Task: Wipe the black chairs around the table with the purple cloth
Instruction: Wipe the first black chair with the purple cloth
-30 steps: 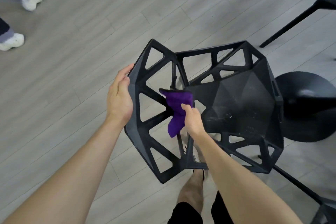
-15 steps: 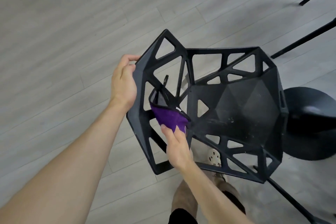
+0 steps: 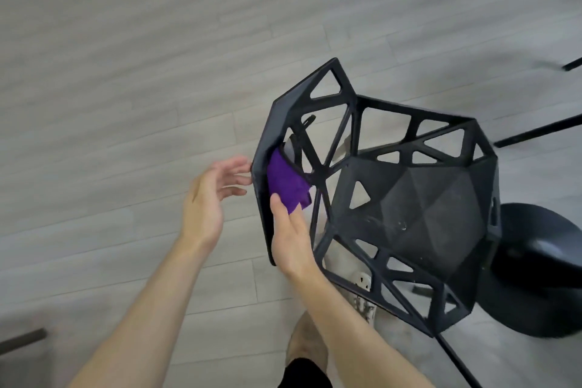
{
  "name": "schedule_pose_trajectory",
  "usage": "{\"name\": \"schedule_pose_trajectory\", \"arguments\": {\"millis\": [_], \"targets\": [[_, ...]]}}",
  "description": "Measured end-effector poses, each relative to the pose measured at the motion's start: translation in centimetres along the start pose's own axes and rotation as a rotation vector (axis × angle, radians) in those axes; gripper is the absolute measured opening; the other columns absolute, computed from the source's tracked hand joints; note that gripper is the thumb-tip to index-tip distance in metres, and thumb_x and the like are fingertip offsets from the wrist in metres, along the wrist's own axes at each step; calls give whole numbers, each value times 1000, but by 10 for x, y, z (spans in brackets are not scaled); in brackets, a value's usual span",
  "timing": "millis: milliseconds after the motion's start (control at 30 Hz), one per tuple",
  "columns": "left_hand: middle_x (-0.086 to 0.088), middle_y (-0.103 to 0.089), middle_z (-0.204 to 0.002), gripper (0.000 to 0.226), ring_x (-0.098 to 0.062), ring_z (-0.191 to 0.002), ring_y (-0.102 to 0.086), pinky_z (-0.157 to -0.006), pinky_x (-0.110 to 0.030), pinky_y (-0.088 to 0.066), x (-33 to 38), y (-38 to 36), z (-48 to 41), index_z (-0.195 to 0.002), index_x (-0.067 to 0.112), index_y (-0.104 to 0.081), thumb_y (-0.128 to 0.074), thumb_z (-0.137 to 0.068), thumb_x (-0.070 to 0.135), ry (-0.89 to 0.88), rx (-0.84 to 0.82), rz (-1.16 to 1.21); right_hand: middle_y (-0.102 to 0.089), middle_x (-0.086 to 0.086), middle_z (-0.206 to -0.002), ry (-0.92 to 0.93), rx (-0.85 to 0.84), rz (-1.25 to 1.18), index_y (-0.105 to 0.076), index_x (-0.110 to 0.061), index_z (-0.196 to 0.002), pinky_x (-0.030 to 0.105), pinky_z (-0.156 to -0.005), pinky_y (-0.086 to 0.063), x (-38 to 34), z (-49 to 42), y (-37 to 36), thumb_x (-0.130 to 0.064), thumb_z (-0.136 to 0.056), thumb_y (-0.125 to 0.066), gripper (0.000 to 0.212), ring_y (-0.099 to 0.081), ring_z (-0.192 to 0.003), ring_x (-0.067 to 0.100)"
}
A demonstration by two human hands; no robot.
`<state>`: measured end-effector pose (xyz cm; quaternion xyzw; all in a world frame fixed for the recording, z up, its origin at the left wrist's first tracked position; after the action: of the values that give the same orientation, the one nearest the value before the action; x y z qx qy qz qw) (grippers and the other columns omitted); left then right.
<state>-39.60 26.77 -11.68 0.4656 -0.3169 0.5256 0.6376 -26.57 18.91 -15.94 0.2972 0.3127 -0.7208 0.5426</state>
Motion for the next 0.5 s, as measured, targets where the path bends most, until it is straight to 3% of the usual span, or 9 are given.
{"name": "schedule_pose_trajectory", "arguments": {"millis": [133,200,300,400,500], "targets": [[-9,-79,-122,54,-28,-106,-72,-101,-40,-57,3,-7,7,-135,13,-69,-31,-106,39,-13,2,29,-33,-8,-173,68,91,30,-28,-26,-170,43,-132,-19,-56,-59,8,-71,-104,-40,80,-27,-160,15],[-10,-78,-123,49,-28,-111,-72,-106,-40,-55,3,-7,7,-148,14,-58,-27,-114,32,-2,4,48,-20,-6,-178,164,96,93,-21,-23,-171,38,-132,-14,-75,-71,10,-60,-110,-40,74,-16,-164,14],[-10,-79,-122,56,-27,-116,-71,-114,-43,-48,4,-5,6,-155,16,-49,-29,-109,42,13,-1,90,-25,-6,-177,340,7,201,-28,-29,-169,32,-127,-24,-58,-40,1,-43,-113,-45,60,-22,-163,14],[-12,-79,-119,63,-27,-125,-67,-120,-44,-40,5,3,5,-157,23,-46,-27,-104,50,26,1,64,-32,-14,-172,513,-155,320,-33,-35,-166,44,-130,-28,-12,11,-5,-30,-112,-47,56,-22,-162,10],[-3,-80,-119,55,-21,-131,-64,-124,-47,-34,9,7,4,-162,26,-38,-16,-114,43,19,-39,11,-37,-11,-169,512,-133,315,-39,-31,-163,48,-129,-29,-31,-4,1,-34,-112,-45,52,-25,-161,14]]}}
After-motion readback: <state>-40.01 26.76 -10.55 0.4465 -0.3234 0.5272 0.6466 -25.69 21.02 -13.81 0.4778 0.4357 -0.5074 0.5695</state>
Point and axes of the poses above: each hand's wrist, its own z-axis away from the middle knuckle, its own y-axis out of the back of the hand, x = y × z, the point moved 4 cm from there along -z, towards the middle knuckle
